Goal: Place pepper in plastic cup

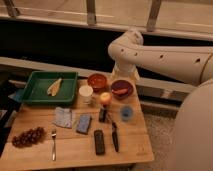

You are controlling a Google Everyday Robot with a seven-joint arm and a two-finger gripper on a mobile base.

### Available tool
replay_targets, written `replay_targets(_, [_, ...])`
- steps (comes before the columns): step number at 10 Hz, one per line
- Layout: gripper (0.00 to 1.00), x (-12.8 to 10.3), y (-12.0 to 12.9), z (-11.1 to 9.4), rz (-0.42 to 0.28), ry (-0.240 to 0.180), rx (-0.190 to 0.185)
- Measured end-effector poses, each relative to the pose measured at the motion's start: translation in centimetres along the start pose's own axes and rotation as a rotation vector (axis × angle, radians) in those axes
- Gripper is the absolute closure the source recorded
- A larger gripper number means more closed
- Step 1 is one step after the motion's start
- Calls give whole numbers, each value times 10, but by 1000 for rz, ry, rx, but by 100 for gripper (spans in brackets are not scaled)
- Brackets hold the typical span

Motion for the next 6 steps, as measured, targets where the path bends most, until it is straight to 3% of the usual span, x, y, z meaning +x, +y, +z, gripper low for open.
replay_targets(3, [20, -32, 12, -5, 19, -131, -64])
replay_targets(4, [20, -45, 29, -1, 14, -155, -84])
replay_targets(6, [20, -55, 51, 10, 18, -160, -103])
